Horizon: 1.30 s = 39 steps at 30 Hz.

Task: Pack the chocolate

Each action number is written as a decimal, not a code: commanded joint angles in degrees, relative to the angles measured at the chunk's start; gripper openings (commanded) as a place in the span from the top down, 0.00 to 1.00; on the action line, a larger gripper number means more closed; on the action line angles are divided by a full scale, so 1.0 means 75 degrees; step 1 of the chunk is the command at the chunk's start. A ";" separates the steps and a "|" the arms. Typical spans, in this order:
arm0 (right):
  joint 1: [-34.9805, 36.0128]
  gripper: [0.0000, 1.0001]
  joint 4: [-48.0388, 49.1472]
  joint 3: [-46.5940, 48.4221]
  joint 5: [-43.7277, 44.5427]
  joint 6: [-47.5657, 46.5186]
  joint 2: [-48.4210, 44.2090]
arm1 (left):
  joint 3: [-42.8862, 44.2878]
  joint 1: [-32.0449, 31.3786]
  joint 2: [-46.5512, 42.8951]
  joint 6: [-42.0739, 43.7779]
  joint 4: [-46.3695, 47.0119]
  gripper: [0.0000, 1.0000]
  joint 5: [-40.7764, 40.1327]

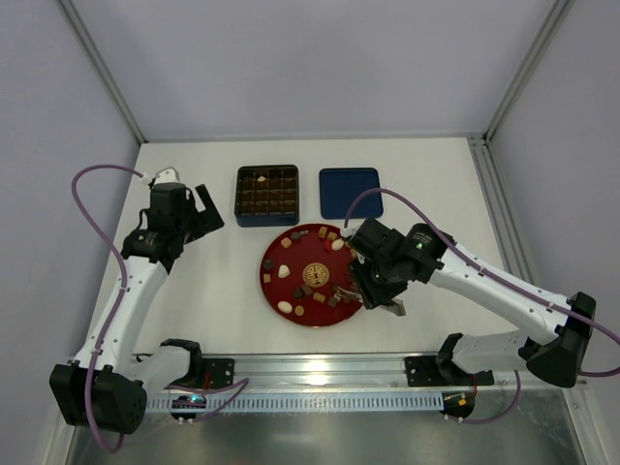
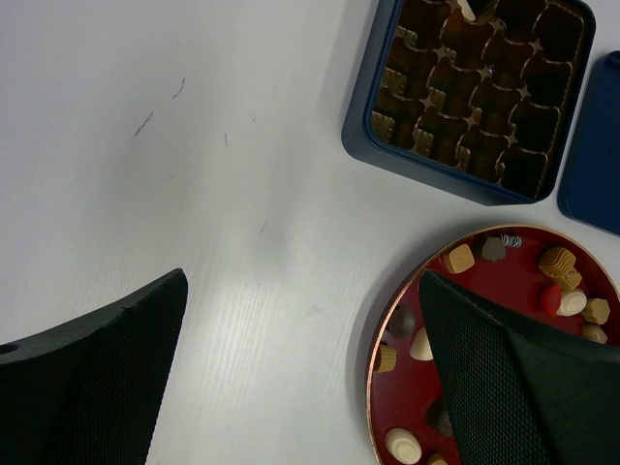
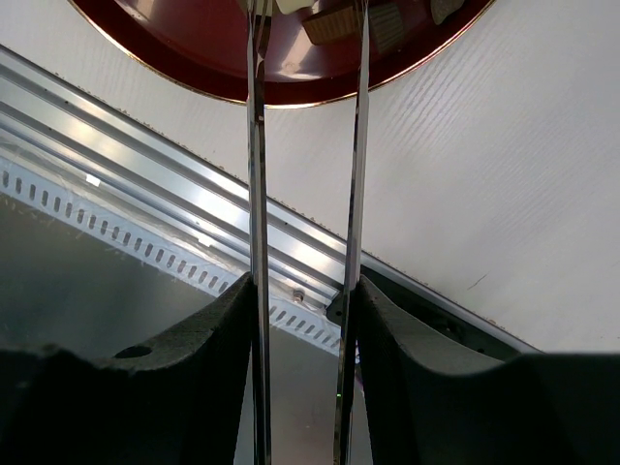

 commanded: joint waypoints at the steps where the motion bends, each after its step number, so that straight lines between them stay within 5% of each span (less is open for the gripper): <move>1: 0.0060 0.54 0.0124 0.0177 -0.0074 -0.0074 -0.0042 | -0.0041 0.0049 0.0015 0.0030 0.0161 0.00 0.0018; 39: 0.0212 0.55 0.0136 0.0154 -0.0306 -0.0097 0.0122 | -0.0040 0.0049 0.0015 0.0030 0.0161 0.00 0.0029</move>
